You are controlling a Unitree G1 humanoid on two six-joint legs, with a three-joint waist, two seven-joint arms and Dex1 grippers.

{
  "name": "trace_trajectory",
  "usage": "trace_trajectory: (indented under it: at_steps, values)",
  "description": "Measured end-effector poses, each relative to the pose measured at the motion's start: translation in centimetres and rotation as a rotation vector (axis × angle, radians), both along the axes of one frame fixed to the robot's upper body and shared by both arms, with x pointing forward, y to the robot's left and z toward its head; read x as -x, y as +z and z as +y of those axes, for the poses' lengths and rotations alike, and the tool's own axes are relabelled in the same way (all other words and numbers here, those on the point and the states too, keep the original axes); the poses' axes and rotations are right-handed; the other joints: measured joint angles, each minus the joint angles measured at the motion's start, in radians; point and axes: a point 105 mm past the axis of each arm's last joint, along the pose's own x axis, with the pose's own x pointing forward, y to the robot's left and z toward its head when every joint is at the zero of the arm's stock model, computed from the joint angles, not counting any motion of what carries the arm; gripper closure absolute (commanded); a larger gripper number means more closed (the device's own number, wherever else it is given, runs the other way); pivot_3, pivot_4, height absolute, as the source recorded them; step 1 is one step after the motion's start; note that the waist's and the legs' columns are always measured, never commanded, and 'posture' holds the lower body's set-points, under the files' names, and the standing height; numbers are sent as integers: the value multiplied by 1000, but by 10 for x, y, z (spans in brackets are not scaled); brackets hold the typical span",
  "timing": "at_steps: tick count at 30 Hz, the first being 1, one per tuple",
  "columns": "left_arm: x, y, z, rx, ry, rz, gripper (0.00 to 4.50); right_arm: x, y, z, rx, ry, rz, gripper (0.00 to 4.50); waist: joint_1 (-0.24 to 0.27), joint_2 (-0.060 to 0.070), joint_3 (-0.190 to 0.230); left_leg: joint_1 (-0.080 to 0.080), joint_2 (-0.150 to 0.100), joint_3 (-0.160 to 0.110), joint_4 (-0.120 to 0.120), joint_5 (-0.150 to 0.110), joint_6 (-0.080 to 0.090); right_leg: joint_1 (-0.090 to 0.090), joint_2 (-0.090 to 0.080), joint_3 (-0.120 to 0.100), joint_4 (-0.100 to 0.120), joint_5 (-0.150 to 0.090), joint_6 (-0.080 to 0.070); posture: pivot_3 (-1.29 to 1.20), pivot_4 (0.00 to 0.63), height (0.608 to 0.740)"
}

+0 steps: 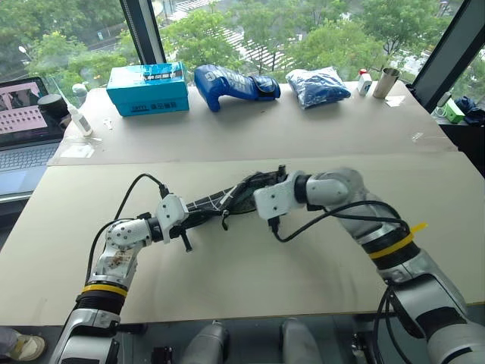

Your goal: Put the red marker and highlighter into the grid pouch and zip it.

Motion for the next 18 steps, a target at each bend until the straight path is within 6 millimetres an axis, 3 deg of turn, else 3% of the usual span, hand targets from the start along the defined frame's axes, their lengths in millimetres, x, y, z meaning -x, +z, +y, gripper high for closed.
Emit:
trace_trajectory:
  at_steps: [3, 5, 9, 12, 14, 18]
  values:
    - [0, 0, -1, 1, -1, -2, 4500, 1, 26, -37, -132, -116, 90, 1835, 5, 0, 0, 0, 0, 0, 0, 0, 0, 0, 0, 0, 0, 0, 0, 0, 150, 740]
    - [1, -1, -1, 1, -1, 3, 4500, 11, 30, -63, -230, -189, 218, 1835, 9, 0, 0, 0, 0, -1, 0, -1, 1, 1, 0, 0, -1, 0, 0, 0, 150, 740]
    - [2, -3, 0, 3, 4, 9, 4500, 44, -16, -80, -352, -240, 594, 1835, 5, 0, 0, 1, 1, -1, 0, -1, 2, 2, 0, 0, -2, 0, 0, 0, 150, 740]
    - [2, -3, 0, 5, 3, 9, 4500, 52, -44, -71, -459, -291, 771, 1835, 0, 0, 0, 2, 1, -1, 0, -3, 5, 2, 0, 1, -1, 0, 0, 0, 150, 740]
    - [2, -3, 0, 7, 2, 9, 4500, 51, -49, -61, -493, -303, 799, 1835, 1, 0, 0, 2, 1, -1, 0, -4, 7, 2, 0, 1, 0, 0, 0, 0, 150, 740]
    - [1, -2, 0, 10, 2, 7, 4500, 51, -69, -15, -544, -293, 851, 1835, 4, 0, 0, 2, 0, -1, 0, -1, 1, 1, -1, 1, 0, 0, 0, 0, 150, 740]
